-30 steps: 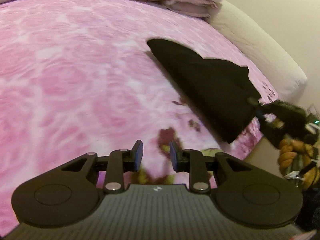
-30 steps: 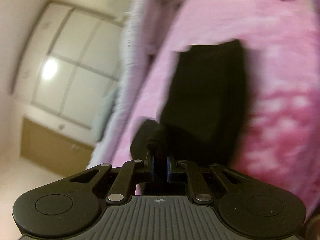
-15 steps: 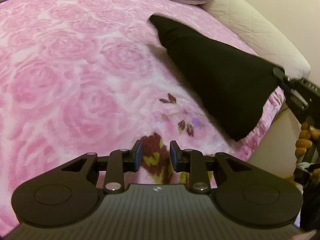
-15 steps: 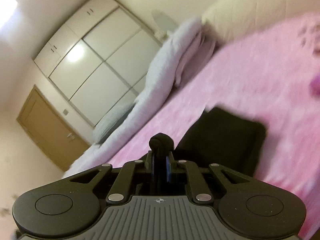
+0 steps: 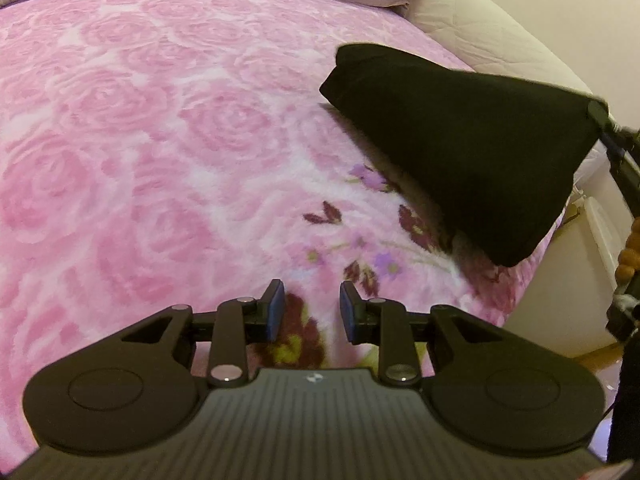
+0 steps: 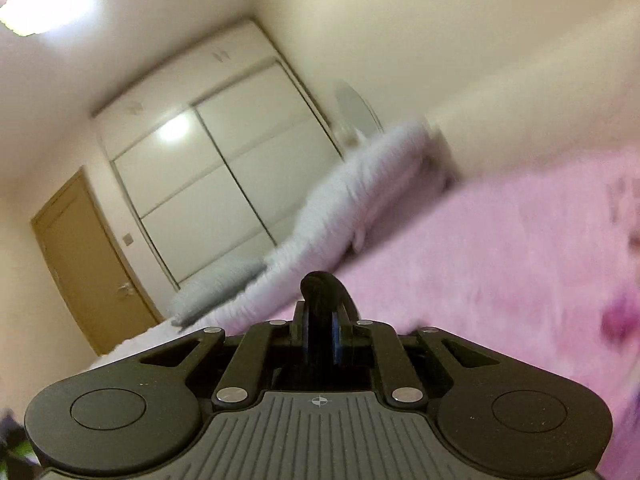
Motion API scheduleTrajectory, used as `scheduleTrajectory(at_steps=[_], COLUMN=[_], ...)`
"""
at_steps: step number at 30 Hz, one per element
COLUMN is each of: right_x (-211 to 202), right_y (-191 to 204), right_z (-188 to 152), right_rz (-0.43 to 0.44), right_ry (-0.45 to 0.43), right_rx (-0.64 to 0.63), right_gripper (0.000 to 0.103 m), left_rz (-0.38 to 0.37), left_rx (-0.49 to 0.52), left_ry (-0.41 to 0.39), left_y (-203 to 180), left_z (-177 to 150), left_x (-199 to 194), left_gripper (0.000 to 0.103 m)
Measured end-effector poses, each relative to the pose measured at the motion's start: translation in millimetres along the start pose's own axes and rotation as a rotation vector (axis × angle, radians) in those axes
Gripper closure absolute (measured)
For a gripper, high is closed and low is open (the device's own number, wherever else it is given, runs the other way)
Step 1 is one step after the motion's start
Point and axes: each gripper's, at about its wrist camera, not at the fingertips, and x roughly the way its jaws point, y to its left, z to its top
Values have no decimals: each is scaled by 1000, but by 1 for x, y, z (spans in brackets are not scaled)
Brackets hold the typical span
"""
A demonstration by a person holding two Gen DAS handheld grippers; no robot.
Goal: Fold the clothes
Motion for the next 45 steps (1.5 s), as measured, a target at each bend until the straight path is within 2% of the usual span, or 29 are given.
scheduleTrajectory(at_steps=[2,3,5,6,8,10,14,17,27,28,29,30,31,33,36,37,38,39,45], right_x=[13,24,36,37,39,31,49,40,-5,-12,-18,-22,-27,-34,-25,-20,-15,-10,9], right_y=[-17,-35,-66,-74,-76,-70,-87,-105,-90,-90,-92,-95,-96,-99,-104,-107,-108,-109,-102], right_z=[-18,-30,-52,-57,-53,-39,-49,-52,-35,-35,-36,-36,-35,-33,-34,-36,-37,-38,-15], right_rz=[-108,-156,-203,-207,-190,-169,-226,-205,-184,-181,-186,-190,-179,-161,-166,-166,-159,-147,-194], right_ry=[93,157,241,250,221,165,234,227,185,178,169,150,127,99,142,163,175,181,141], right_rx=[35,101,214,256,292,247,218,337,469,496,526,559,583,609,598,598,597,593,387], right_gripper=[93,93,93,93,93,93,93,90,87,73,47,37,32,32,32,40,85,91,95], left_rz=[-2,-2,-1,-2,-4,-5,-3,-11,-19,-20,-21,-21,-23,-23,-20,-20,-20,-20,-14], left_rx=[3,6,11,12,10,6,4,-3,-27,-30,-32,-34,-37,-43,-40,-38,-37,-40,-48], left_ry=[-2,-3,-3,-2,0,2,-4,-6,-9,-9,-9,-9,-9,-10,-12,-12,-13,-13,-12], left_y=[-2,-3,-4,-4,-4,-3,-4,-2,1,2,2,3,3,4,4,4,4,4,3], left_z=[1,2,3,3,4,5,5,4,4,4,4,3,3,3,3,3,3,3,5], left_x=[3,4,5,5,5,5,6,5,2,2,2,2,2,2,3,3,2,2,2], left_gripper=[78,78,78,78,78,78,78,78,78,78,78,78,78,78,78,78,78,78,78])
